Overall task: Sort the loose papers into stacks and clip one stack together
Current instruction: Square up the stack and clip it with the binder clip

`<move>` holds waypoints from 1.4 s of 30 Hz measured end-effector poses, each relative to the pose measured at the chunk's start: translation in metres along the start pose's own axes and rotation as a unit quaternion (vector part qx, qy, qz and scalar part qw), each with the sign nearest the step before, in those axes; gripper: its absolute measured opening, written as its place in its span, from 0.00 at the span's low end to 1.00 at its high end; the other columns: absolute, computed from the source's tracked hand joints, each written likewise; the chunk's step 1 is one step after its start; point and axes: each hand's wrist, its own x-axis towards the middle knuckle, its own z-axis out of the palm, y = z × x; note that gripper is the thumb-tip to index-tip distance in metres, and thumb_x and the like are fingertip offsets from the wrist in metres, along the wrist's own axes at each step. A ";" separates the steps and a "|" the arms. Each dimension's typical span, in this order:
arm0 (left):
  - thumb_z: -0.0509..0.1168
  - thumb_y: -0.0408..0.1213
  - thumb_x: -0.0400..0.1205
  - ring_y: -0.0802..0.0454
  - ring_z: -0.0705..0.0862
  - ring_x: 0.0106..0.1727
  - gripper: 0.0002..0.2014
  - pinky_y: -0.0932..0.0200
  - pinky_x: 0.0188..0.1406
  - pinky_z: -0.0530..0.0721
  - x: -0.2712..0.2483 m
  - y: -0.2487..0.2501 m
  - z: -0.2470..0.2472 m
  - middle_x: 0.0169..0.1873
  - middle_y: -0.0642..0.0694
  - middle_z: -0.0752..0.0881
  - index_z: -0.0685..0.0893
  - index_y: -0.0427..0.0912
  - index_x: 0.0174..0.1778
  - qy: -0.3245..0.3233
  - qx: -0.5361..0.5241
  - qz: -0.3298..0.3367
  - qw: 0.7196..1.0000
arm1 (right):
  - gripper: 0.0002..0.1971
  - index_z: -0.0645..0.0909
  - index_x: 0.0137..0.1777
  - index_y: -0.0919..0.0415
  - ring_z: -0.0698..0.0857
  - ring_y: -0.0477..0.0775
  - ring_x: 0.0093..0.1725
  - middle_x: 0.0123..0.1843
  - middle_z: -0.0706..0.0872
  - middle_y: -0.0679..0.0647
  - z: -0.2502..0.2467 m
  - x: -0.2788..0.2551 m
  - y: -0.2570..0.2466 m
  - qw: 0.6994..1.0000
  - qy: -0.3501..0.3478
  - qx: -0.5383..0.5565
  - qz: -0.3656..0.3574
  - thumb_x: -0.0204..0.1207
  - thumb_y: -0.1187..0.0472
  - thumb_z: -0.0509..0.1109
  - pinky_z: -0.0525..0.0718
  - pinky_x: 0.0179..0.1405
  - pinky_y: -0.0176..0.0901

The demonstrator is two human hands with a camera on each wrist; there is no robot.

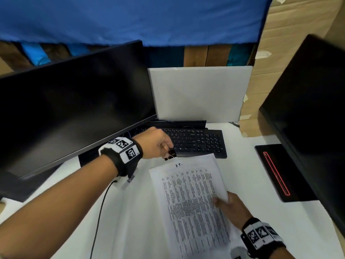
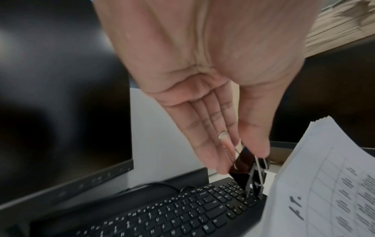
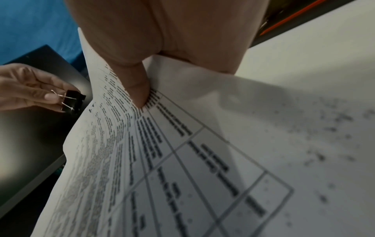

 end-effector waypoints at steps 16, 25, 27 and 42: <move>0.66 0.30 0.77 0.61 0.86 0.41 0.13 0.65 0.49 0.84 0.000 0.012 -0.006 0.38 0.57 0.89 0.90 0.51 0.50 -0.028 0.016 0.002 0.999 | 0.06 0.85 0.50 0.53 0.88 0.33 0.43 0.42 0.92 0.41 -0.006 -0.003 -0.014 0.999 0.020 0.035 -0.023 0.79 0.65 0.68 0.80 0.38 0.21; 0.67 0.30 0.78 0.56 0.87 0.37 0.07 0.59 0.46 0.88 -0.011 -0.022 0.055 0.35 0.52 0.89 0.89 0.45 0.43 -0.065 -0.130 -0.093 0.985 | 0.07 0.84 0.55 0.52 0.89 0.41 0.50 0.49 0.92 0.45 -0.003 -0.005 0.006 1.000 0.008 0.020 0.011 0.79 0.61 0.69 0.82 0.44 0.25; 0.68 0.27 0.77 0.54 0.88 0.36 0.07 0.58 0.45 0.89 -0.015 -0.030 0.068 0.36 0.49 0.89 0.88 0.41 0.45 -0.084 -0.163 -0.116 0.976 | 0.07 0.85 0.54 0.52 0.89 0.39 0.49 0.48 0.92 0.43 -0.003 -0.005 0.008 1.000 -0.001 0.016 0.019 0.79 0.62 0.69 0.82 0.42 0.24; 0.69 0.24 0.76 0.60 0.86 0.28 0.07 0.65 0.33 0.84 -0.026 -0.002 0.107 0.33 0.50 0.89 0.86 0.40 0.46 -0.140 -0.221 -0.084 0.962 | 0.38 0.68 0.77 0.50 0.75 0.48 0.64 0.66 0.76 0.47 0.017 0.008 -0.031 0.929 0.048 -0.345 -0.124 0.70 0.35 0.71 0.77 0.65 0.51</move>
